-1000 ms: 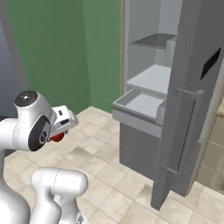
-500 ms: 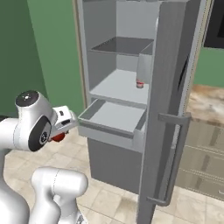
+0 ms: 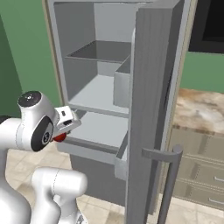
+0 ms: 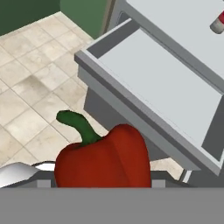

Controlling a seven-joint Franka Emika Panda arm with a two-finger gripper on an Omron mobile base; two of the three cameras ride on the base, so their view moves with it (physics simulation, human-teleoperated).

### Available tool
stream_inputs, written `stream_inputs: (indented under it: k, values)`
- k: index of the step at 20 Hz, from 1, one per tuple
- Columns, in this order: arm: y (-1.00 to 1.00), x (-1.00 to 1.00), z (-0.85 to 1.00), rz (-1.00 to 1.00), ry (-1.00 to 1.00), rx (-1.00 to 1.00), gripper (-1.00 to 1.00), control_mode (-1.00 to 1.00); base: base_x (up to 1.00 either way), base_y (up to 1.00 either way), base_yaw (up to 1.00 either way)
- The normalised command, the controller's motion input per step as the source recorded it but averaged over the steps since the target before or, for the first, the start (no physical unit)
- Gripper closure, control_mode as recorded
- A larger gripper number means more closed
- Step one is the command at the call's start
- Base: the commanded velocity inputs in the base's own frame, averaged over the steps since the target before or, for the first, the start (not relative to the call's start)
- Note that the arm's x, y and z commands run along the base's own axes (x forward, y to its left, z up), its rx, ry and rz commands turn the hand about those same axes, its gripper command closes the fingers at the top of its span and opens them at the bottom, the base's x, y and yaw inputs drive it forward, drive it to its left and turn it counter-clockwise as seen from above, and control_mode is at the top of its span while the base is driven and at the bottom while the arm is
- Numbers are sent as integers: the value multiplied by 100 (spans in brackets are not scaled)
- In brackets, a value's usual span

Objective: Place the bell pepper and potato inside the fridge drawer. Close the drawer after placing the vegetables.

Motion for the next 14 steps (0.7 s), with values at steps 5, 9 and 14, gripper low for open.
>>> stream_inputs:
  k: [5,9,14]
  values:
    - [0,0,0,0,0,0,100,100,22,8,-10]
    - [0,0,0,0,0,0,100,100,61,17,-11]
    - [0,0,0,0,0,0,100,100,32,5,-9]
